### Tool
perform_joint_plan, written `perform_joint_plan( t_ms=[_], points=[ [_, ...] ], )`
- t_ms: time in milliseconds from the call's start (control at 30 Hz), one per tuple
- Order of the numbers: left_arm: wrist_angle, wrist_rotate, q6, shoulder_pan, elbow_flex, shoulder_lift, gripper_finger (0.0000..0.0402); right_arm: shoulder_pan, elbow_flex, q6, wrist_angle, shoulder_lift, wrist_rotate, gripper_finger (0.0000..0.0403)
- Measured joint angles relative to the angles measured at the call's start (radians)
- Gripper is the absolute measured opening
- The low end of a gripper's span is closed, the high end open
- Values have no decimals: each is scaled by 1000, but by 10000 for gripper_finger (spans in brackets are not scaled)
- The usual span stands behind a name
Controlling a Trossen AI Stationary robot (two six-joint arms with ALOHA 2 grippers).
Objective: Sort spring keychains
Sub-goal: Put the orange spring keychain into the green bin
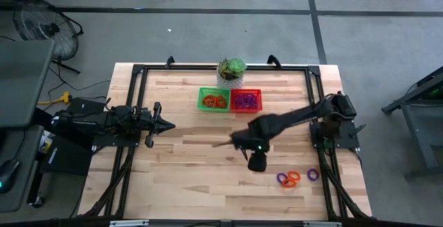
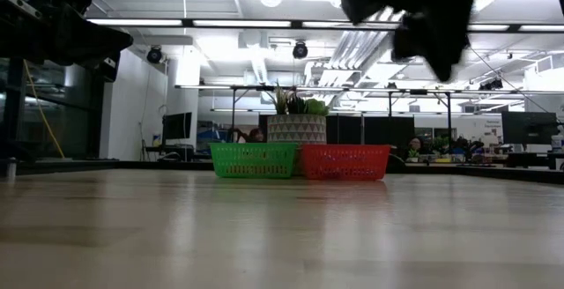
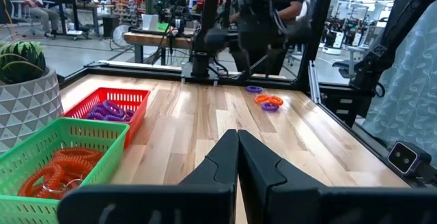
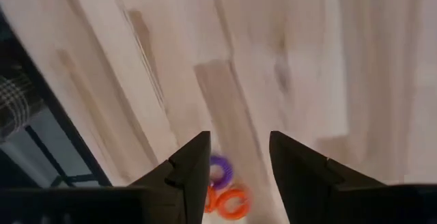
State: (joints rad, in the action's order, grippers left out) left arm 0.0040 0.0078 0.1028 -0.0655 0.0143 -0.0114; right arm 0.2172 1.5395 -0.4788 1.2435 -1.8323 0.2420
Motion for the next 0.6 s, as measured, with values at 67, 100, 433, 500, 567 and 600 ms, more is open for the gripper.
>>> perform_joint_plan(
  t_ms=[67, 100, 433, 500, 567, 600],
  points=[
    [0, 0, 0, 0, 0, 0, 0, 35, -62, -82, -21, 16, 4, 145],
    [0, 0, 0, 0, 0, 0, 0, 52, -99, -125, -38, 29, 11, 145],
    [0, 0, 0, 0, 0, 0, 0, 176, -492, -670, -371, 245, 26, 143],
    [0, 0, 0, 0, 0, 0, 0, 191, -550, -751, -403, 282, 1, 143],
    [0, 0, 0, 0, 0, 0, 0, 203, -603, -830, -406, 314, -25, 144],
    [0, 0, 0, 0, 0, 0, 0, 208, -628, -873, -404, 327, -33, 144]
  ],
)
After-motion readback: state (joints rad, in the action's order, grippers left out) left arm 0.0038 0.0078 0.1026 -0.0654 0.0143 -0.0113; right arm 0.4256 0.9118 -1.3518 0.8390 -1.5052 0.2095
